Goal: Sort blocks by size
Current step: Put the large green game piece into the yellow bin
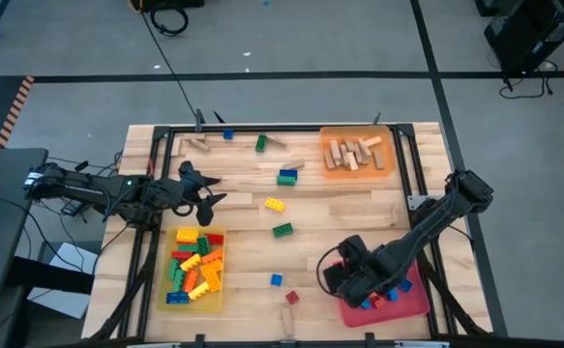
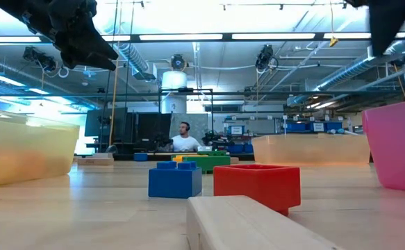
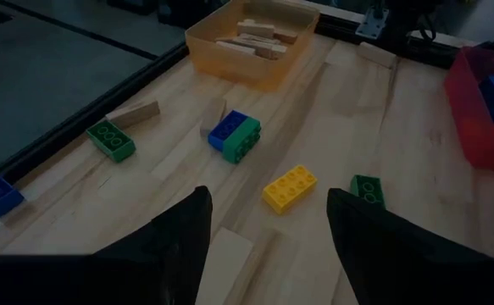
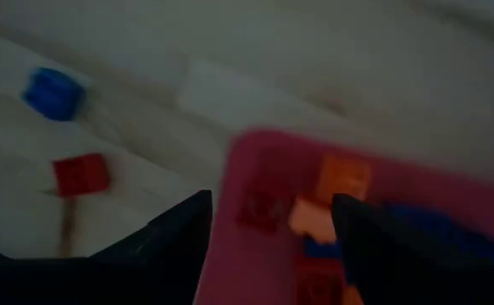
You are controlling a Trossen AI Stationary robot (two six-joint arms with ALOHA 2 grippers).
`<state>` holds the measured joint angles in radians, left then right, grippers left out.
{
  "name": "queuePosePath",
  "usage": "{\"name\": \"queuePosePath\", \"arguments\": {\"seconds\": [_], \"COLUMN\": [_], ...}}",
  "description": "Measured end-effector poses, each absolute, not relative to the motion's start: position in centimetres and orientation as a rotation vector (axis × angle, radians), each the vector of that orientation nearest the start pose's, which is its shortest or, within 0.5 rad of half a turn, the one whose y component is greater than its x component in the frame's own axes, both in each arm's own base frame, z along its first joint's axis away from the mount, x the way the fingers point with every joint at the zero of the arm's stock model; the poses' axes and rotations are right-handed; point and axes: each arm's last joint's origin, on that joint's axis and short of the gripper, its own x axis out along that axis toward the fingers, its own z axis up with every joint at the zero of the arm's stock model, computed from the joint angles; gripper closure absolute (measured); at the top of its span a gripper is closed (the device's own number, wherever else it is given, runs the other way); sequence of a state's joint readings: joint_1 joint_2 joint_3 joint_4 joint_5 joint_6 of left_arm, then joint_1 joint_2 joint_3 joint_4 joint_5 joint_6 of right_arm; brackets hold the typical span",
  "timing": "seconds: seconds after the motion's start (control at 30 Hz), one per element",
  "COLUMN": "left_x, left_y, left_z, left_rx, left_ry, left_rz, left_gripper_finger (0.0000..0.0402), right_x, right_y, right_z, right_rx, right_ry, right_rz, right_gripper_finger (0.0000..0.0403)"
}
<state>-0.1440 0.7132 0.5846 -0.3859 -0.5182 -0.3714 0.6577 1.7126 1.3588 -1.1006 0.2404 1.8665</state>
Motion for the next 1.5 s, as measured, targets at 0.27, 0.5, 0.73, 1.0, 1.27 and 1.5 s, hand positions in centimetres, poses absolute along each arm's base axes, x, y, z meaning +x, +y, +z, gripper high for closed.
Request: {"name": "queuePosePath", "arguments": {"seconds": [0.27, 0.5, 0.73, 1.0, 1.27, 1.5], "left_x": [15.2, 15.2, 15.2, 15.2, 15.2, 15.2], "left_y": [-0.8, -0.8, -0.8, -0.8, -0.8, -0.8], "left_z": [25.9, 25.9, 25.9, 25.9, 25.9, 25.9], "left_rx": [-0.192, -0.192, -0.192, -0.192, -0.192, -0.192], "left_ry": [0.414, 0.414, 0.413, 0.413, 0.413, 0.413], "left_rz": [0.450, 0.450, 0.451, 0.451, 0.451, 0.451], "left_gripper_finger": [0.0160, 0.0160, 0.0160, 0.0160, 0.0160, 0.0160], "right_x": [28.0, 30.9, 34.6, 36.3, 37.8, 39.2], "right_y": [15.9, 10.5, 5.5, 2.1, 1.7, 1.8], "right_z": [24.7, 24.7, 24.7, 24.0, 18.7, 15.4], "right_rx": [0.728, 0.544, 0.357, -0.018, -0.112, -0.132], "right_ry": [1.027, 1.089, 1.042, 0.973, 1.083, 1.103], "right_rz": [-0.805, -0.710, -0.358, -0.025, 0.149, 0.172], "right_gripper_finger": [0.0139, 0.0112, 0.0083, 0.0079, 0.0084, 0.0081]}}
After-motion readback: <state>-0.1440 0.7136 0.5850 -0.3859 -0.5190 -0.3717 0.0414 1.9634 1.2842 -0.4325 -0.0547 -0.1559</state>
